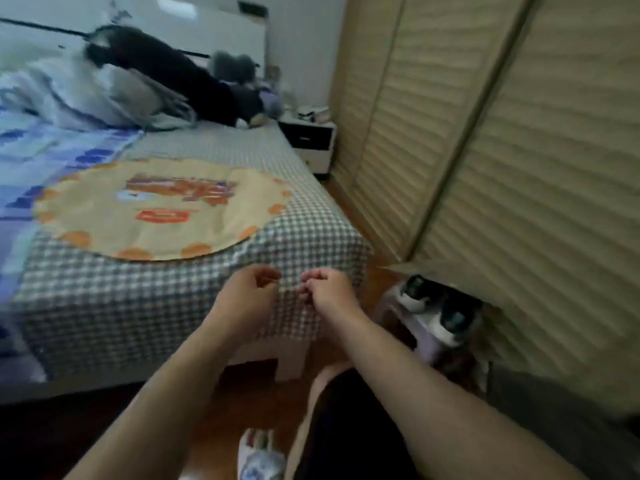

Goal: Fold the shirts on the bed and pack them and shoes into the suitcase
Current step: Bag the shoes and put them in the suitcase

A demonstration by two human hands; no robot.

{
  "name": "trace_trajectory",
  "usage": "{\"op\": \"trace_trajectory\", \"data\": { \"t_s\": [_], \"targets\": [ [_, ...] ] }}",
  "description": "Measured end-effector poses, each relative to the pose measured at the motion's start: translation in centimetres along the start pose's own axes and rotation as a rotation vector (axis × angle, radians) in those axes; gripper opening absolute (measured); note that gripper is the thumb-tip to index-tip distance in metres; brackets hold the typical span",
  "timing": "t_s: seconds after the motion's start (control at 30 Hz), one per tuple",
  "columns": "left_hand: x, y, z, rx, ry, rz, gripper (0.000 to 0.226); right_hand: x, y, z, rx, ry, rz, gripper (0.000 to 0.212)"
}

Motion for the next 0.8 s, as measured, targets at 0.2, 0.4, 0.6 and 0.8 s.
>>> {"op": "trace_trajectory", "data": {
  "t_s": [0.2,0.4,0.6,0.8],
  "targets": [
    [-8.3,-2.1,20.8,0.307,-0.128,-0.057,0.026,-11.7,-1.0,-20.4,-0.300,-0.188,0.215,0.028],
    [-6.7,-1.4,28.6,0.437,0.037,-0.075,0.031,-13.8,2.5,-28.0,-0.403,-0.952,0.120,0.034],
    [-5.8,2.0,24.9,0.379,0.146,-0.060,0.023,-14.2,15.1,-30.9,-0.295,-1.337,0.088,0.032],
    [-6.1,5.1,20.6,0.322,0.217,-0.097,0.023,-9.2,18.2,-32.7,-0.425,-1.380,-0.070,0.050]
  ]
}}
Point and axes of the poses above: each hand's wrist, its own y-axis towards the middle knuckle, its own z-axis out of the palm, x = y × z, the point moved 4 cm from there along y, towards the middle knuckle, and after that the axes turned 3 degrees about -x, right-handed, at the moved point
